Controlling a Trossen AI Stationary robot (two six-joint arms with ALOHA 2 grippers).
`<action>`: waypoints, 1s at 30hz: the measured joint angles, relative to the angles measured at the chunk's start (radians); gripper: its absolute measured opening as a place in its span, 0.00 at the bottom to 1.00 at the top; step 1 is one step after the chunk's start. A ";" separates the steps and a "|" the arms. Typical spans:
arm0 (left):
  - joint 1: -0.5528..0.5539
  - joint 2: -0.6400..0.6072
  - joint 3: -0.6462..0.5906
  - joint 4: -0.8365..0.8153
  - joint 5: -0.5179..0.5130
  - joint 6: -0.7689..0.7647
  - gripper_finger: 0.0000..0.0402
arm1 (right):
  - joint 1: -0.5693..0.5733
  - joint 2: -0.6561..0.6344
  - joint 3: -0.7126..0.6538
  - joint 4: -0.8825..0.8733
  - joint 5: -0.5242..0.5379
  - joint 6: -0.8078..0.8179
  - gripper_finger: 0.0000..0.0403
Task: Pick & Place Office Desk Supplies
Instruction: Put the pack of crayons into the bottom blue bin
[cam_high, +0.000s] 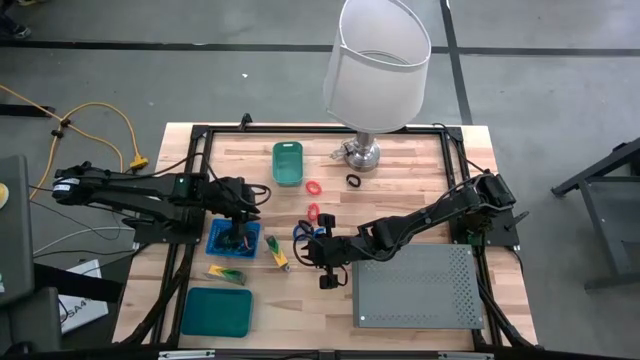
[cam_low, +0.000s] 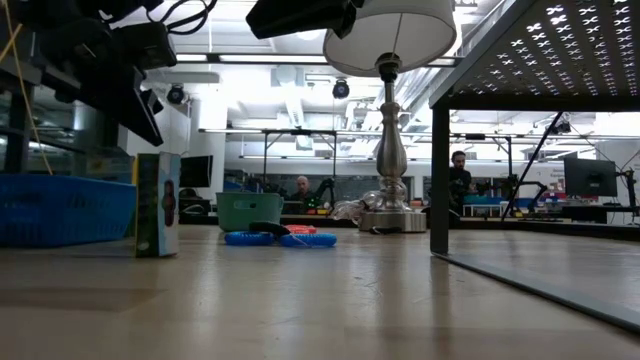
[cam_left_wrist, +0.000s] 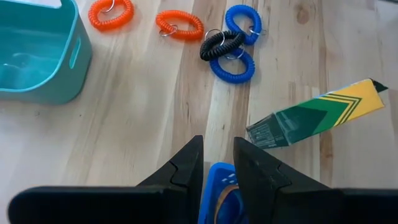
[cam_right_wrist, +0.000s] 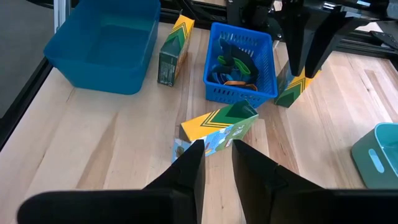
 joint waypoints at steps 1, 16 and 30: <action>0.000 0.000 0.000 0.000 0.003 0.000 0.21 | 0.000 0.000 0.000 0.000 0.000 0.000 0.17; 0.009 0.108 0.274 -0.318 -0.094 0.000 0.21 | 0.000 0.000 0.000 0.013 0.000 0.000 0.17; 0.059 0.180 0.358 -0.472 -0.093 0.099 0.21 | 0.000 0.000 0.000 0.023 0.000 0.000 0.17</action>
